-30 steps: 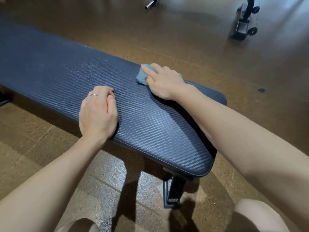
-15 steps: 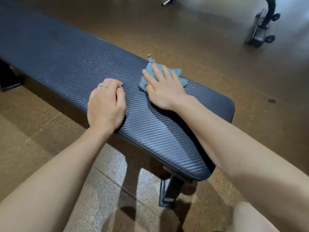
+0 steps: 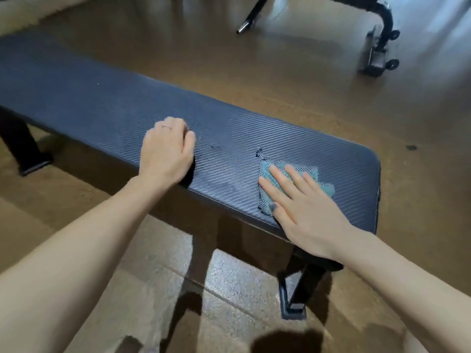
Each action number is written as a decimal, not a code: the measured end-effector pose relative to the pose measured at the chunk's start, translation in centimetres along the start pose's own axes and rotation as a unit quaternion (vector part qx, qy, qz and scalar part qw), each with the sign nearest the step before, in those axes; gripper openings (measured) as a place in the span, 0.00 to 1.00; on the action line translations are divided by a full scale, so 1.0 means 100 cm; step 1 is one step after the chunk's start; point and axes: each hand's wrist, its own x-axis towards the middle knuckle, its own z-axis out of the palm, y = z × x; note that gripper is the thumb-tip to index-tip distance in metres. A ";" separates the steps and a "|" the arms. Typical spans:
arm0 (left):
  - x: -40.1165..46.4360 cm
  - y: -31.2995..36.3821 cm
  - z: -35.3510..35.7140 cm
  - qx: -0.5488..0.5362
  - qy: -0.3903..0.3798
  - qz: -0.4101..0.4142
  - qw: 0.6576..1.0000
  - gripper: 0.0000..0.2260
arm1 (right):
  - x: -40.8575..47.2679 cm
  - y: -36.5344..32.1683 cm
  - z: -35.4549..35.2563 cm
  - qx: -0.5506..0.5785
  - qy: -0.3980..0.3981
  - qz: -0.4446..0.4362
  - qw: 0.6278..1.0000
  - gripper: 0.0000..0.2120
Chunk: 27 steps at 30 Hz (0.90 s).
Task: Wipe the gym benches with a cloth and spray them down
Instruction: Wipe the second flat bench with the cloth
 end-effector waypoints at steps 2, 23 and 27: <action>0.012 -0.025 0.003 0.011 -0.002 -0.042 0.999 0.12 | 0.029 -0.023 -0.001 0.007 0.001 0.002 1.000 0.31; 0.008 -0.047 0.017 -0.050 0.018 -0.031 0.998 0.14 | 0.089 -0.086 -0.002 -0.088 -0.009 -0.121 0.989 0.29; 0.009 -0.049 0.017 -0.092 0.015 -0.044 0.995 0.15 | 0.122 -0.117 0.001 -0.091 0.014 -0.115 0.989 0.29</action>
